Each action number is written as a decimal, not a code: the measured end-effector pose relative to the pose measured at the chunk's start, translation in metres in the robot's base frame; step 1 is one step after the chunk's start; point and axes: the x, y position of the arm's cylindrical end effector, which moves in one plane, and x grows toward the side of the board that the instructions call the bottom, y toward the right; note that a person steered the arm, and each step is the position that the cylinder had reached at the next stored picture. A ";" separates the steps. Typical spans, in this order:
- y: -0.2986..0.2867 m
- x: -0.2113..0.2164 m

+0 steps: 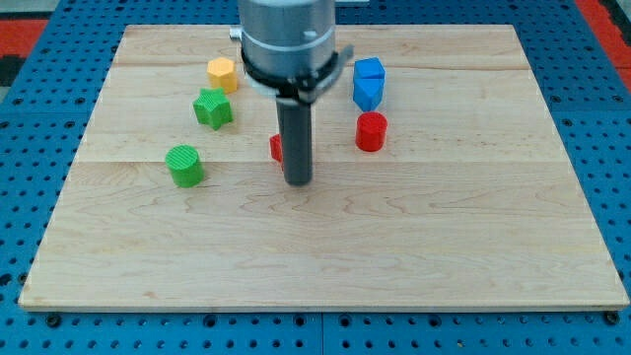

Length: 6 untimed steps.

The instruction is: Move the green circle bottom right the green star

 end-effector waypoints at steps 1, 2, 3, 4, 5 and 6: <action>-0.030 0.042; -0.092 0.033; -0.137 0.011; -0.175 0.001; -0.172 -0.021; -0.151 -0.038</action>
